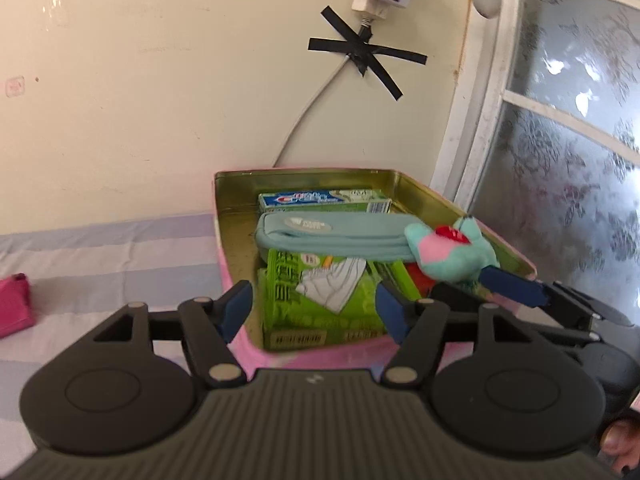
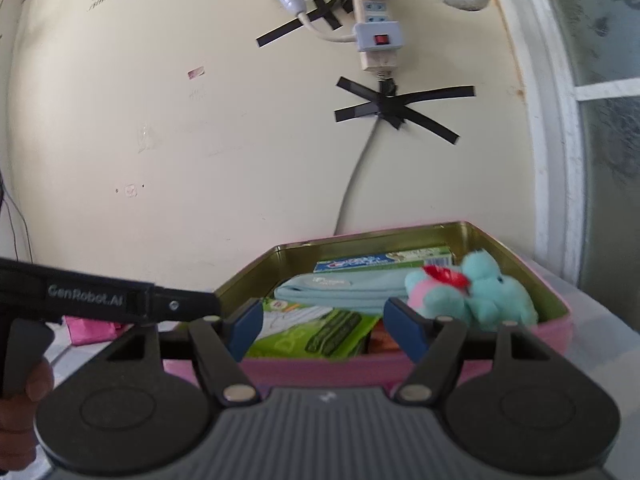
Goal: Organize objects
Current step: 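Lower the wipes pack into the pink tin and open both grippers, then move the right gripper to the pink pouch on the sheet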
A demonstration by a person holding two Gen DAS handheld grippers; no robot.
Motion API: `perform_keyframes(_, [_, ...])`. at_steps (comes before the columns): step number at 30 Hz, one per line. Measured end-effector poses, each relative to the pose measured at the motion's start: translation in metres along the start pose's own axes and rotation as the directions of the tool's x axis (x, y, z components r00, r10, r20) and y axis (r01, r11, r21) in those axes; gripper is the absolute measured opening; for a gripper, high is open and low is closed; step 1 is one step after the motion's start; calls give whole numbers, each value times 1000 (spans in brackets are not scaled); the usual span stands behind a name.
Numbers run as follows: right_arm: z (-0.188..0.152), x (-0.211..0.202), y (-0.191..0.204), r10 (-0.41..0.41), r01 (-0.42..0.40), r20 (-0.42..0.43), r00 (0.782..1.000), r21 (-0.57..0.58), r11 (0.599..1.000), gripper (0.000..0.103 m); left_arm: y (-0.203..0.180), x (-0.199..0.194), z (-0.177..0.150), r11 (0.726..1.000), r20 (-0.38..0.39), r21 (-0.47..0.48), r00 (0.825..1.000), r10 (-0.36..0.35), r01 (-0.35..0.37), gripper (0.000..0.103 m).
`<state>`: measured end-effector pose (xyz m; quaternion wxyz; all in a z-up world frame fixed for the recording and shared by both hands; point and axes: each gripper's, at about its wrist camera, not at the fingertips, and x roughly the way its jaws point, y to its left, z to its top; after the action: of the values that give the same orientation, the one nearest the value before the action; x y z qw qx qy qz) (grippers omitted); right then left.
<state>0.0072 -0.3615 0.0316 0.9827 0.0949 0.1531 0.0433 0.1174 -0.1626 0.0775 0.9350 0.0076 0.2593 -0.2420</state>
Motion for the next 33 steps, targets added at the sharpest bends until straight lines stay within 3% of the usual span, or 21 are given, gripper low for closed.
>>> perform_keyframes(5, [-13, -28, -1, 6, -3, -20, 1000, 116, 993, 69, 0, -18, -17, 997, -20, 44, 998, 62, -61, 71])
perform_keyframes(9, [-21, -40, 8, 22, -13, -59, 998, 141, 990, 69, 10, -30, -31, 993, -30, 54, 994, 104, -102, 72])
perform_keyframes(20, [-21, -43, 64, 80, -75, -105, 991, 47, 996, 69, 76, -52, -59, 968, -64, -6, 966, 249, -250, 74])
perform_keyframes(33, [-36, -13, 128, 170, -186, -229, 958, -50, 981, 69, 156, -62, -79, 917, -107, -57, 915, 388, -395, 77])
